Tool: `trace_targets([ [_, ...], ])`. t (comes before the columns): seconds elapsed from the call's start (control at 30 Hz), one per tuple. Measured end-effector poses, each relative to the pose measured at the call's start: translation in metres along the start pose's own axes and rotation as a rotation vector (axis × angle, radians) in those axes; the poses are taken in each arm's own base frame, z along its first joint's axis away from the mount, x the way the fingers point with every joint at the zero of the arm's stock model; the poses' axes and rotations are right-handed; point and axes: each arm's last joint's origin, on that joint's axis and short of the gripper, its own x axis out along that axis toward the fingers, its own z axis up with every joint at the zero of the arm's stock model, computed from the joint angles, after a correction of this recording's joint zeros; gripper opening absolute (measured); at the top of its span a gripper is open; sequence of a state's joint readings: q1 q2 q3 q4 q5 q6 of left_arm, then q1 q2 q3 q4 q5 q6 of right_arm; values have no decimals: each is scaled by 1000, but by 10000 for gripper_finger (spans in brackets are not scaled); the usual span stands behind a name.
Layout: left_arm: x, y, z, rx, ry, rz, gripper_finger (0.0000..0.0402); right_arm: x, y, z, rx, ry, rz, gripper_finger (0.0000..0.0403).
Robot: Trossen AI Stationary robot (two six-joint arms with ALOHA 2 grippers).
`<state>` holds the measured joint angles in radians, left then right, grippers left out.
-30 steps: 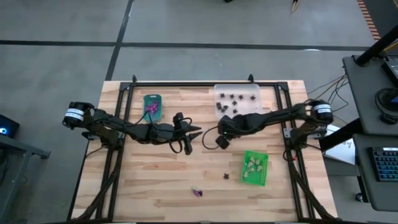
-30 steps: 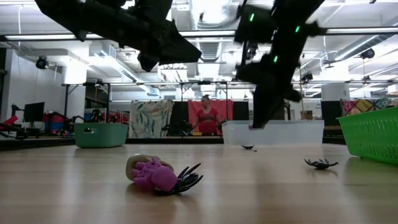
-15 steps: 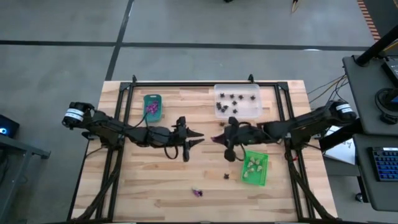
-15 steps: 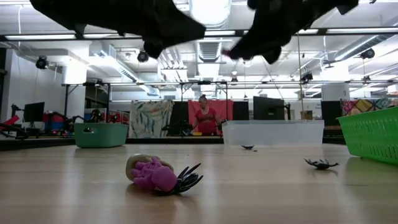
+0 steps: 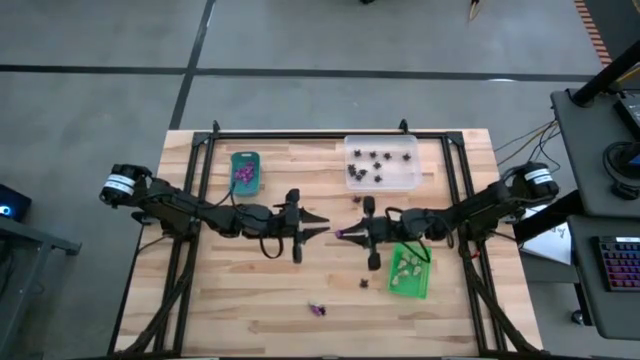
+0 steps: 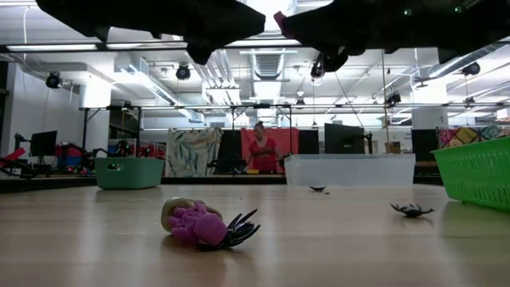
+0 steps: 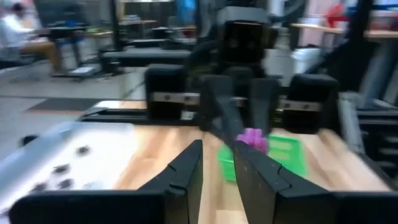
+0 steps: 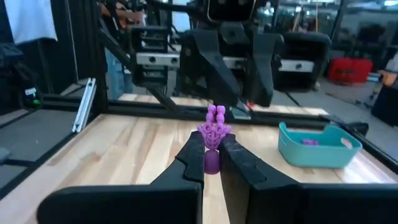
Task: Sort Halloween decoration
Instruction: Put the purple skeleton toy into the blue bin
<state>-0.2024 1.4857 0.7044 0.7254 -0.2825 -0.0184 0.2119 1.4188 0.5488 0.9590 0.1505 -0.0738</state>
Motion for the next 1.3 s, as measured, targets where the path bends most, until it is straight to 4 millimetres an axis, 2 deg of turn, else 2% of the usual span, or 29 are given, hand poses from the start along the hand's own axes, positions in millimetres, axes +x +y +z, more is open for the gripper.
trace_targets([
  [0.17, -1, -5, 2, 33, -19, -171, 75, 4, 1, 1, -31, -7, 1, 18],
  [0.33, 0, -3, 4, 28, -37, -130, 89, 5, 1, 3, -47, -28, 29, 18],
  [0.73, -1, -3, 9, 39, -89, -108, 154, 4, 2, 12, -85, -114, 43, 18],
  [0.97, -1, -3, 12, 38, -121, -108, 158, 4, 2, 12, -89, -116, 43, 18],
  [1.3, 13, -7, -1, 60, -228, -118, 158, 4, 2, 12, -90, -113, 43, 18],
])
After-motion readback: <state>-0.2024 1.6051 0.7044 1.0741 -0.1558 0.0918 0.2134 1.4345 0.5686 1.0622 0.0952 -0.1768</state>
